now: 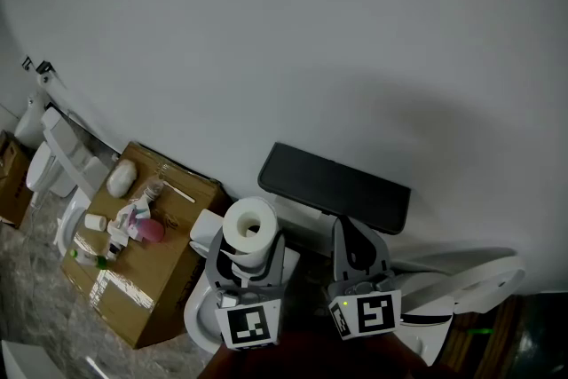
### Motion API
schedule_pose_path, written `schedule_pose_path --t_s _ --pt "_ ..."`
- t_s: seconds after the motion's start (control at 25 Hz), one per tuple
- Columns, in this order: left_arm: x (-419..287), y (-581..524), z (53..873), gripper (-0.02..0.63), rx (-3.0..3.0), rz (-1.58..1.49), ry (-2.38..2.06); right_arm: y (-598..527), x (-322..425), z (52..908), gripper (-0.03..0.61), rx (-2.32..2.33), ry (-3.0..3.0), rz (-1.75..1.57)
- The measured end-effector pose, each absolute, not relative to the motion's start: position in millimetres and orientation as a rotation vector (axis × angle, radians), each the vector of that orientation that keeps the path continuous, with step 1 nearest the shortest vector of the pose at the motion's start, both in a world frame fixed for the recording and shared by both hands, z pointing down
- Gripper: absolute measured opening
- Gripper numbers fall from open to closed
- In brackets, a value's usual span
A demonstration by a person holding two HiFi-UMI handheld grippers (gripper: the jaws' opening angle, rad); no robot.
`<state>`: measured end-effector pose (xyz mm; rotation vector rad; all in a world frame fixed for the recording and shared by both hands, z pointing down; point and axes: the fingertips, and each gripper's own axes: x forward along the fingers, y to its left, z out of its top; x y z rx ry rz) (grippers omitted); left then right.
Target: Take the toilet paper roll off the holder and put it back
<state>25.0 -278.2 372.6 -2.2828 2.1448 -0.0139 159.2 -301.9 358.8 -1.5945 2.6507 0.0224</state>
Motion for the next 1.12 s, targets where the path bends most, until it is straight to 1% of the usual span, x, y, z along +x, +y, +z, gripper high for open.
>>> schedule_pose_path --t_s 1.12 --pt "25.5 -281.6 371.1 0.391 -2.292 0.058 2.182 -304.6 158.6 365.7 0.015 -1.603 2.667 0.023"
